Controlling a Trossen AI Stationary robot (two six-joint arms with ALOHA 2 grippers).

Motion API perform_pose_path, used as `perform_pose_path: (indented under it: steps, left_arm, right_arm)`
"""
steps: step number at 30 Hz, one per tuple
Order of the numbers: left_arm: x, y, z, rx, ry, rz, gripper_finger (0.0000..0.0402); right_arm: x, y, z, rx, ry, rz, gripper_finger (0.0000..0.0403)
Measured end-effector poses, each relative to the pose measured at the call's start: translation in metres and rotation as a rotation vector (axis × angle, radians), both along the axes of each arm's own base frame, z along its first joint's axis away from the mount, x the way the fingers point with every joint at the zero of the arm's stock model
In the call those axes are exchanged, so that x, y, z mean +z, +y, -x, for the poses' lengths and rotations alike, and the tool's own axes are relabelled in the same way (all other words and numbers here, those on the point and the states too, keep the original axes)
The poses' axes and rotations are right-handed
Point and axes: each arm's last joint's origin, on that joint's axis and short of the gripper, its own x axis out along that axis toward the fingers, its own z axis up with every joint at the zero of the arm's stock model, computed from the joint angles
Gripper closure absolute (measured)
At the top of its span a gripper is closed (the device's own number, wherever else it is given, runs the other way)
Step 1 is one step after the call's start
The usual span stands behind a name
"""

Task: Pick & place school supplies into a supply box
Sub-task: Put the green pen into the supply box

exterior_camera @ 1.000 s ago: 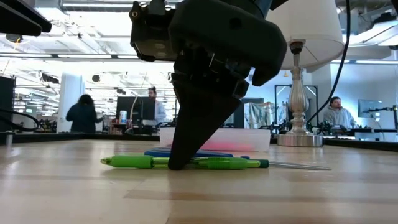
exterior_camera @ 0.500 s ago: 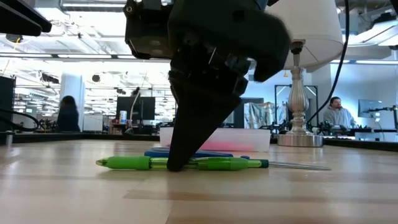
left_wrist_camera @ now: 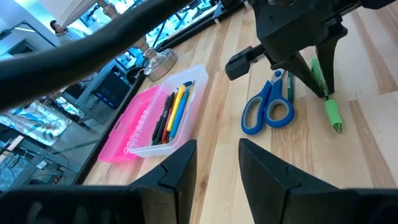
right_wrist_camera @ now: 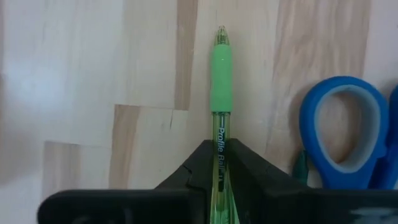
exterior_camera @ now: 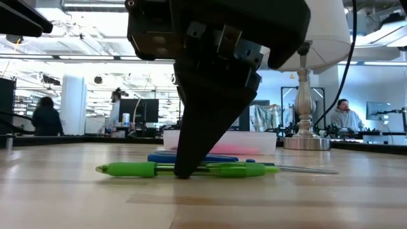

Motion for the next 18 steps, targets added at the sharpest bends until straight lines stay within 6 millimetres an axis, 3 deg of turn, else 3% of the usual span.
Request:
perform_pose_path:
  steps: [18]
  left_arm:
    - [0.0000,0.0000,0.0000,0.000,0.000,0.000,0.0288]
  right_arm:
    - [0.0004,-0.0002,0.0040,-0.045,0.066,-0.040,0.0354]
